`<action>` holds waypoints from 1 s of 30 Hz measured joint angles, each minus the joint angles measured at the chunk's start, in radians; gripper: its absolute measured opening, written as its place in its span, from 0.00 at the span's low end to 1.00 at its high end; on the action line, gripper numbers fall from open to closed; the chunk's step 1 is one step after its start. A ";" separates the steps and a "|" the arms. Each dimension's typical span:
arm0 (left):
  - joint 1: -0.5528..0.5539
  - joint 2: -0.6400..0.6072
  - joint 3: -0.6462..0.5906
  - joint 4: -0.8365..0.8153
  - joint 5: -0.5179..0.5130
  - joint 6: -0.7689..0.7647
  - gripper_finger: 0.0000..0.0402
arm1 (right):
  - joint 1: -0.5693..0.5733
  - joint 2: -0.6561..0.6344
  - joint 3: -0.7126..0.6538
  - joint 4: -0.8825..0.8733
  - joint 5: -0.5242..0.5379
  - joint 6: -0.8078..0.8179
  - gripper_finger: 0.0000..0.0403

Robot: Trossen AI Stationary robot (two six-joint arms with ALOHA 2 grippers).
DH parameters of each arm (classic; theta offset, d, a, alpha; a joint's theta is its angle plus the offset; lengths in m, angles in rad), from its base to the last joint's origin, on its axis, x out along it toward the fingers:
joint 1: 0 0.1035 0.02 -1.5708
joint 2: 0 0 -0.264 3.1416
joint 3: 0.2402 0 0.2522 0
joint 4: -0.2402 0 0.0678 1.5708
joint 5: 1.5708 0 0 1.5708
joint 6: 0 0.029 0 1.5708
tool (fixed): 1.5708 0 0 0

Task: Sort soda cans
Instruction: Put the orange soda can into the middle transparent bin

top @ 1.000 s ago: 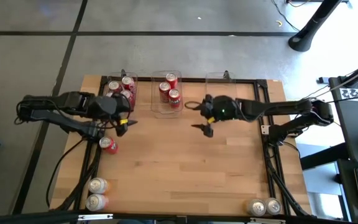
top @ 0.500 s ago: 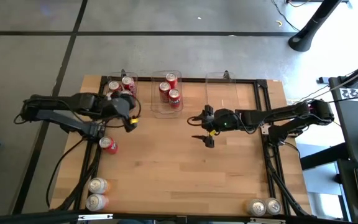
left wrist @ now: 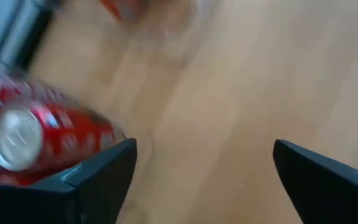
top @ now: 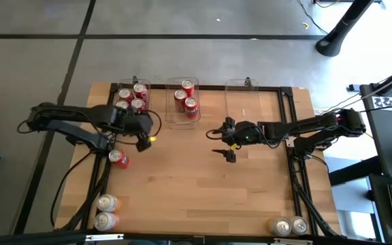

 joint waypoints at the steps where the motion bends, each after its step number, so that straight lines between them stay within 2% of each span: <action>1: -0.007 0.010 0.001 -0.033 0.022 -0.021 0.93 | 0.000 0.000 -0.006 0.007 0.000 0.000 0.91; 6: -0.032 0.038 0.047 -0.232 0.141 -0.153 0.99 | 0.000 0.000 -0.016 0.010 0.000 0.000 0.91; 12: -0.121 0.023 0.056 -0.285 0.298 -0.351 0.98 | 0.000 0.000 -0.017 0.016 0.000 0.009 0.91; 19: -0.215 0.023 0.036 -0.435 0.298 -0.524 0.98 | 0.001 0.012 -0.018 0.017 0.000 0.022 0.91; 30: -0.290 0.023 -0.099 -0.405 0.356 -0.546 0.97 | 0.001 0.041 -0.018 0.039 0.000 0.023 0.91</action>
